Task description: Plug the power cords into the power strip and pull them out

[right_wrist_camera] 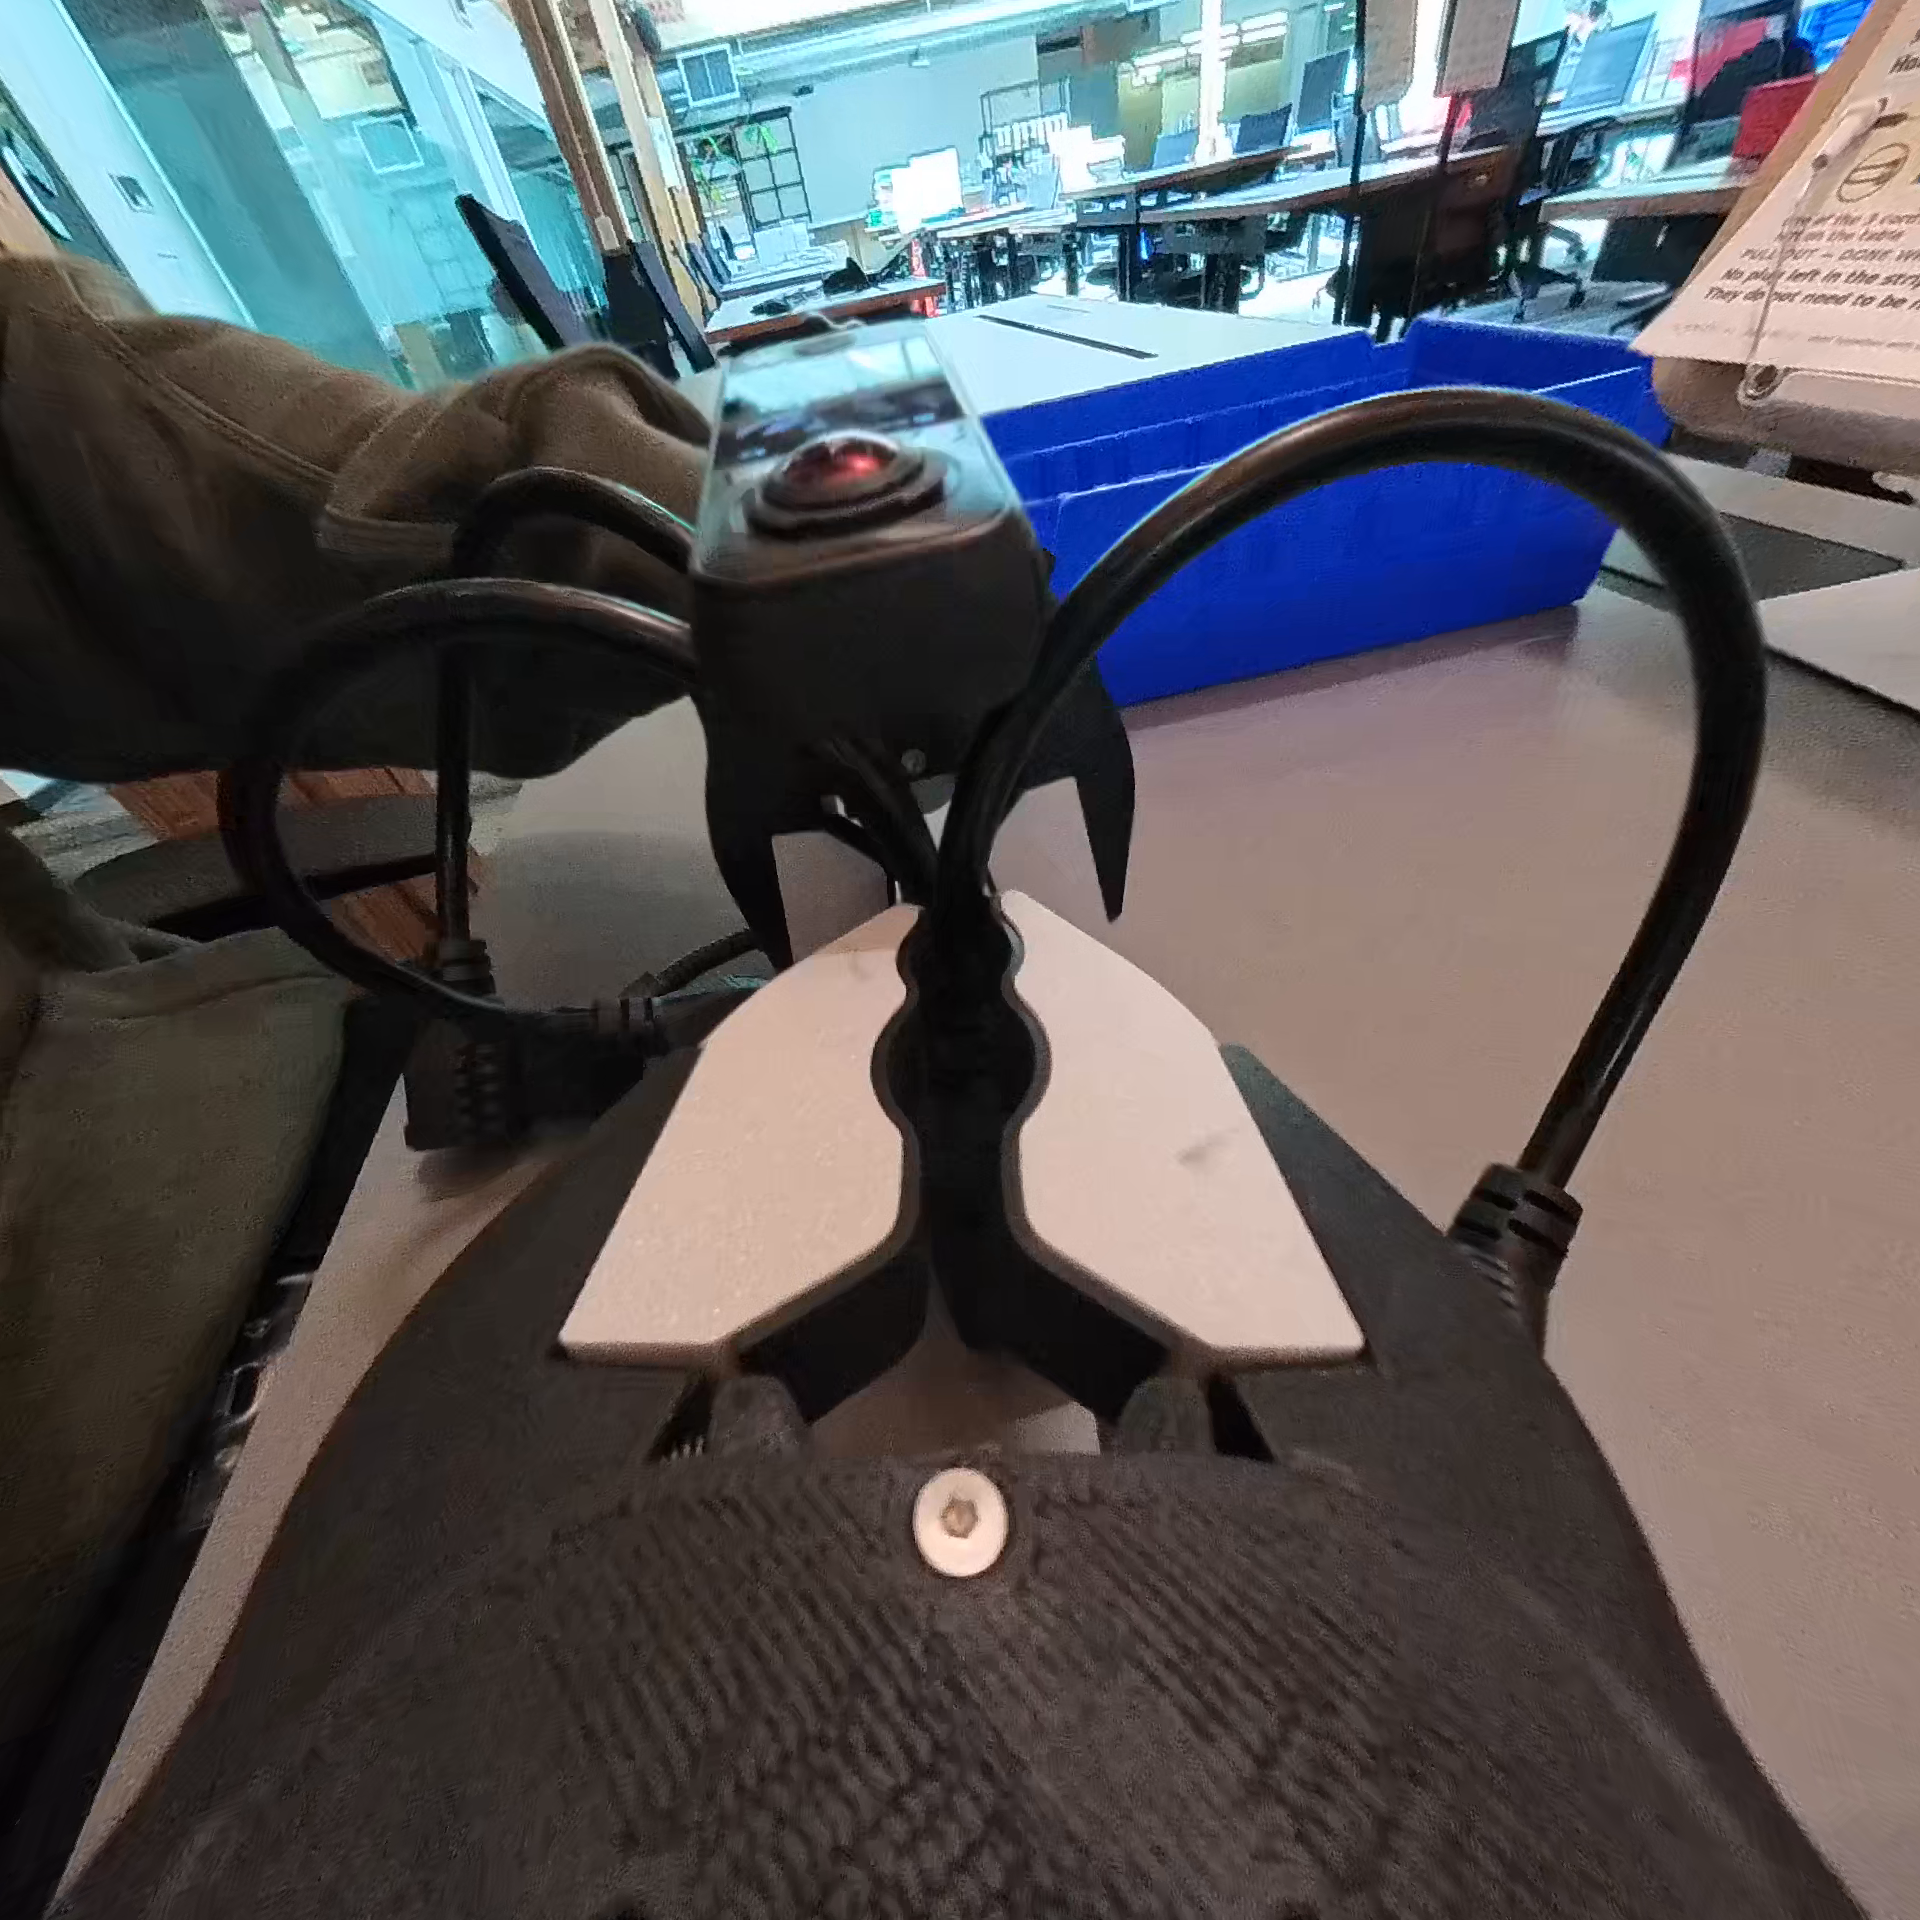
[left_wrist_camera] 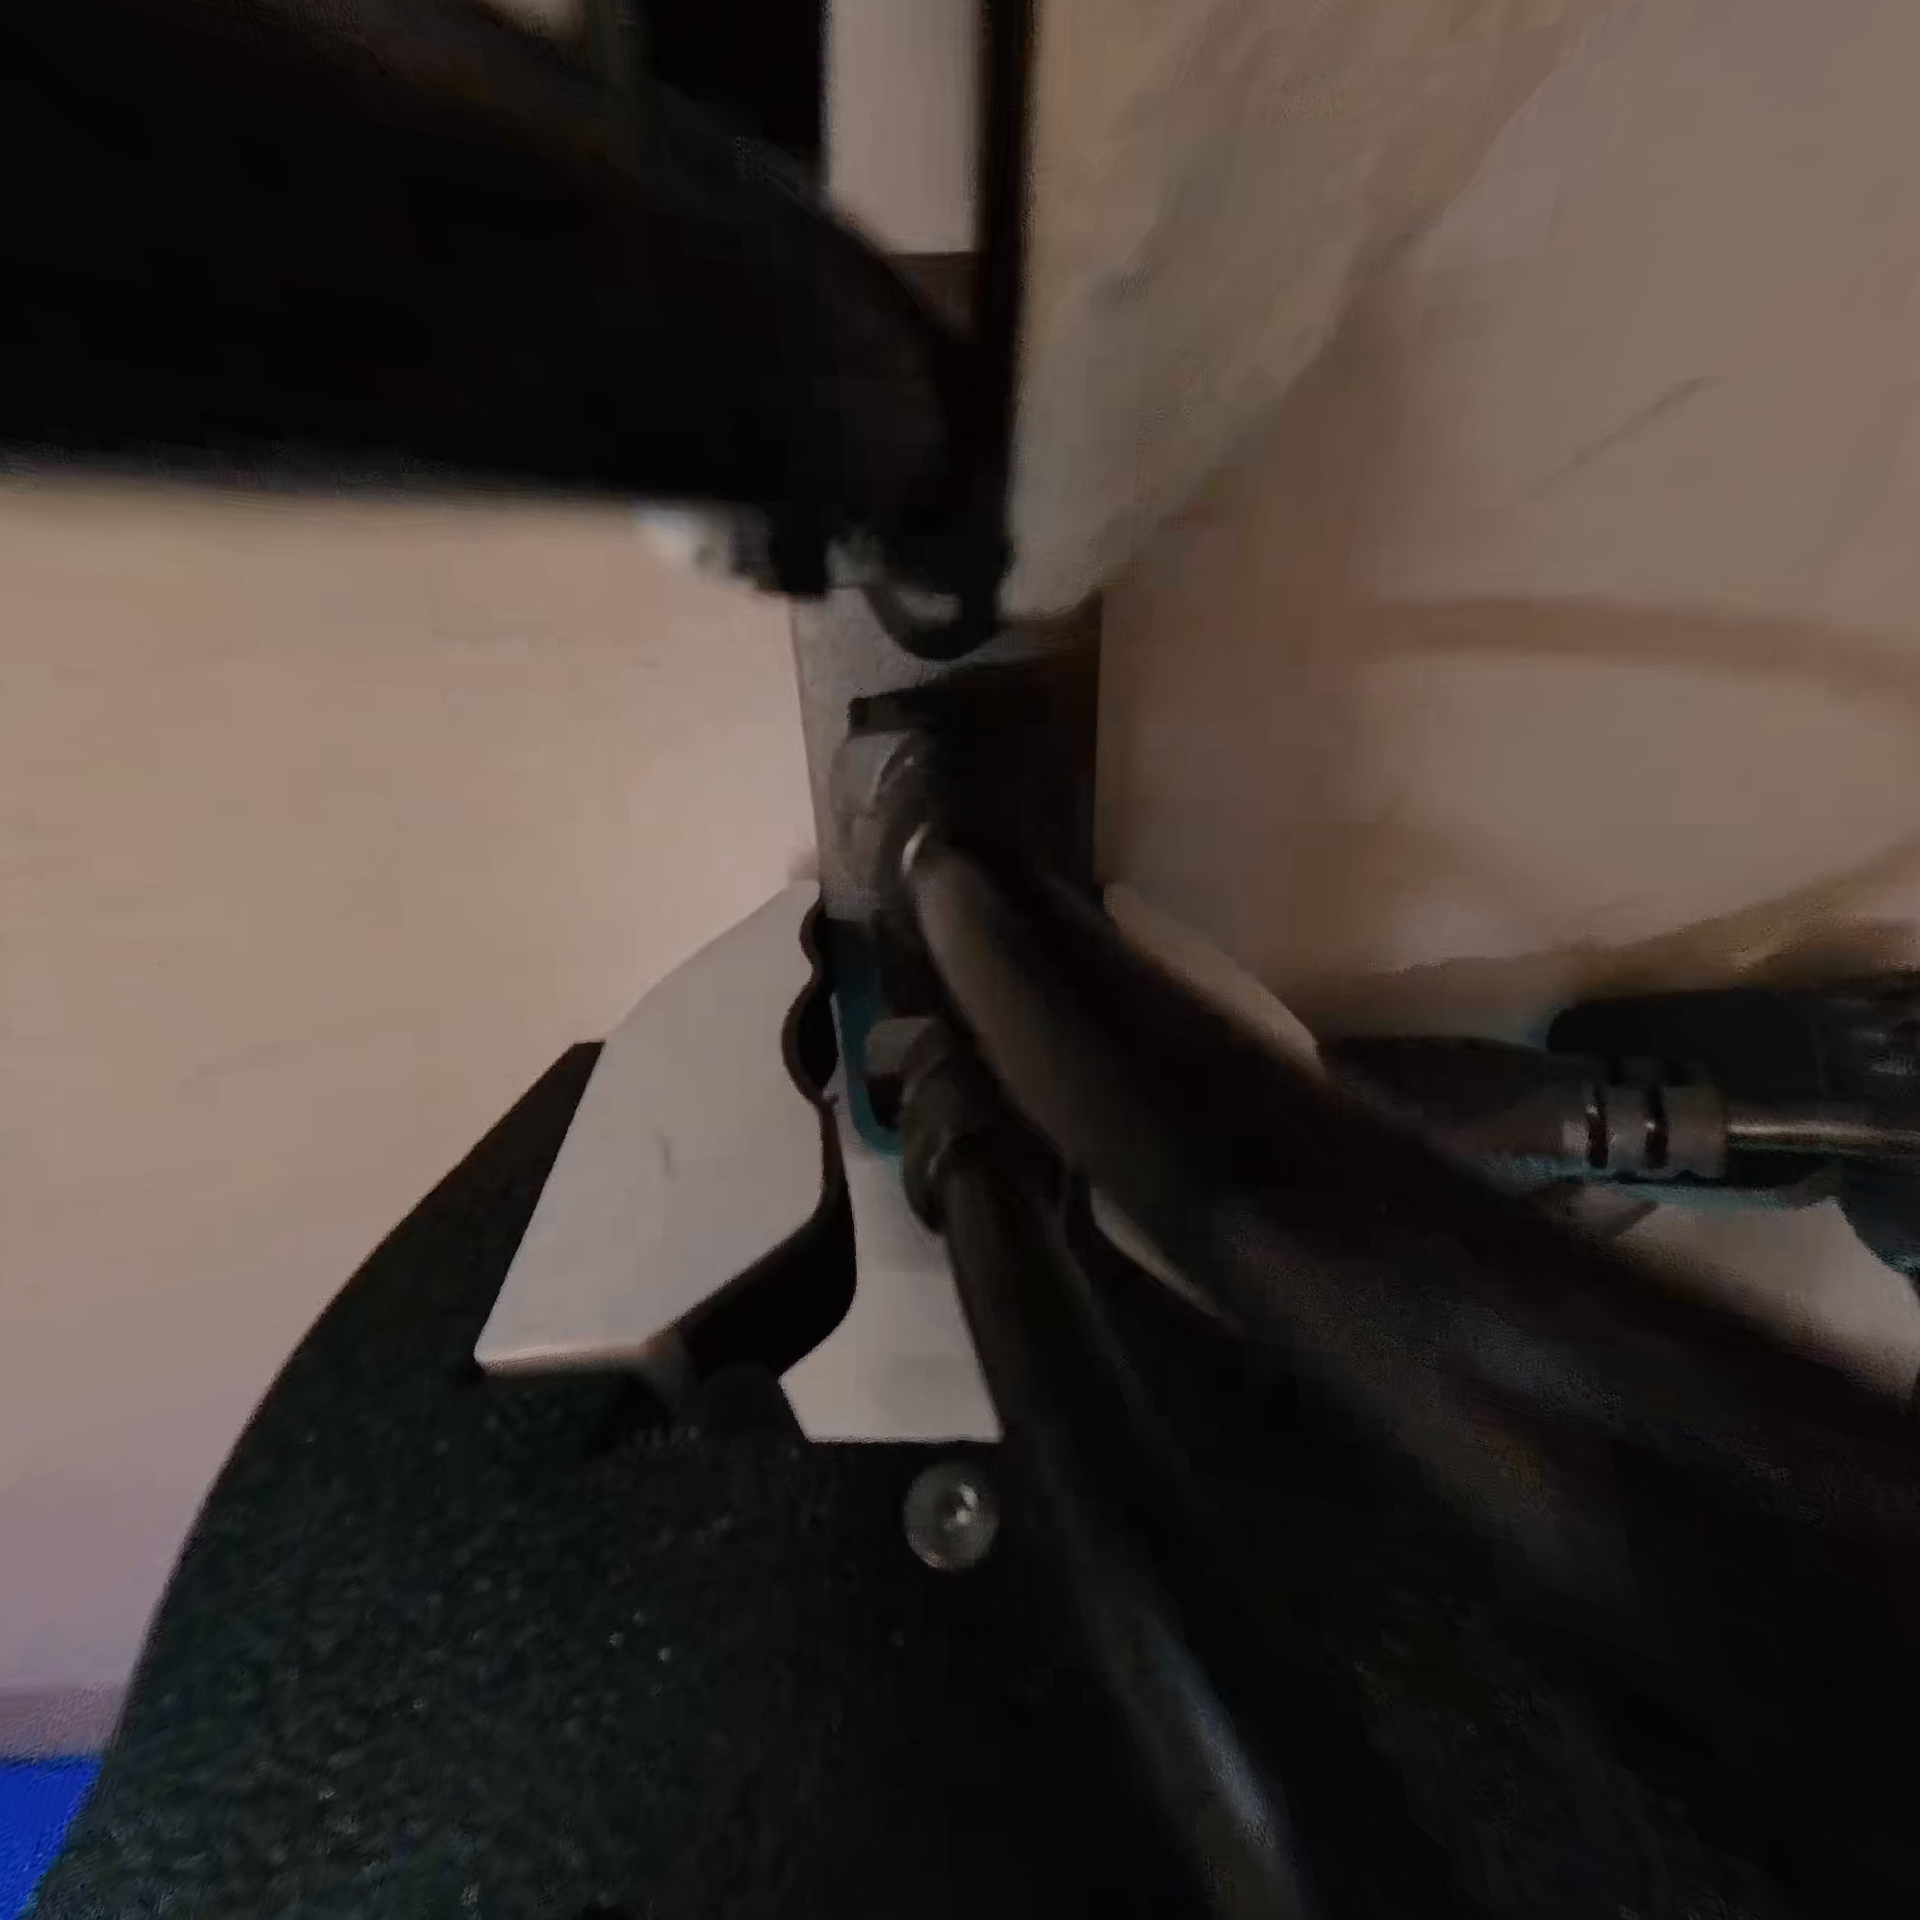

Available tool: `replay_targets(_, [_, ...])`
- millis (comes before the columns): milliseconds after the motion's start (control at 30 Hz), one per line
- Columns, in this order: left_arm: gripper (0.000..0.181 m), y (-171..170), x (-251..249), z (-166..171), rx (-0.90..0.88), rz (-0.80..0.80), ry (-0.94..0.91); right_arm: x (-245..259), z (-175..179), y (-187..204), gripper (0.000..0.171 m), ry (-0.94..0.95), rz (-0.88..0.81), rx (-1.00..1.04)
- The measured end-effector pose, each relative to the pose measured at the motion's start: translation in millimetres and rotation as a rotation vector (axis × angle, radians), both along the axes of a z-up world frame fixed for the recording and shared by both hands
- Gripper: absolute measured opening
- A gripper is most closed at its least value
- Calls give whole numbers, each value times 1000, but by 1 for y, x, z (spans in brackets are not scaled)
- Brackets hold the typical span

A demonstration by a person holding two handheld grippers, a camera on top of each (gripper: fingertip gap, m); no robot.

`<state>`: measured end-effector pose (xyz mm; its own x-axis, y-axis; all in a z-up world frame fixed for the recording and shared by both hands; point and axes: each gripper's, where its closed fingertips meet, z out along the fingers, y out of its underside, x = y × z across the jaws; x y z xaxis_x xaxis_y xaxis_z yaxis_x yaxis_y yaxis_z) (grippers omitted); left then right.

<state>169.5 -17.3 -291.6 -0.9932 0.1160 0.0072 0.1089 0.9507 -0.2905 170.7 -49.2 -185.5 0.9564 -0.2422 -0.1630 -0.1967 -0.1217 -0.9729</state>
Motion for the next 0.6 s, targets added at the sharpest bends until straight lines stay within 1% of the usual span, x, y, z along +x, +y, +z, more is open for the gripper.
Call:
replay_targets(100, [43, -9, 0, 9, -83, 30, 21, 0, 0, -4, 8, -3, -4, -4])
replay_targets(200, [40, -19, 2, 23, -136, 21, -25, 4, -3, -7, 8, 13, -23, -3])
replay_targets(300, [40, -19, 3, 24, -81, -6, -46, 4, -5, -8, 8, 20, -26, -9])
replay_targets(400, [38, -26, 2, 27, -108, 12, -18, 4, -7, -11, 8, 30, -28, -12])
replay_targets(600, [36, -28, 3, 29, -103, -1, -59, 3, -7, -12, 8, 37, -29, -16])
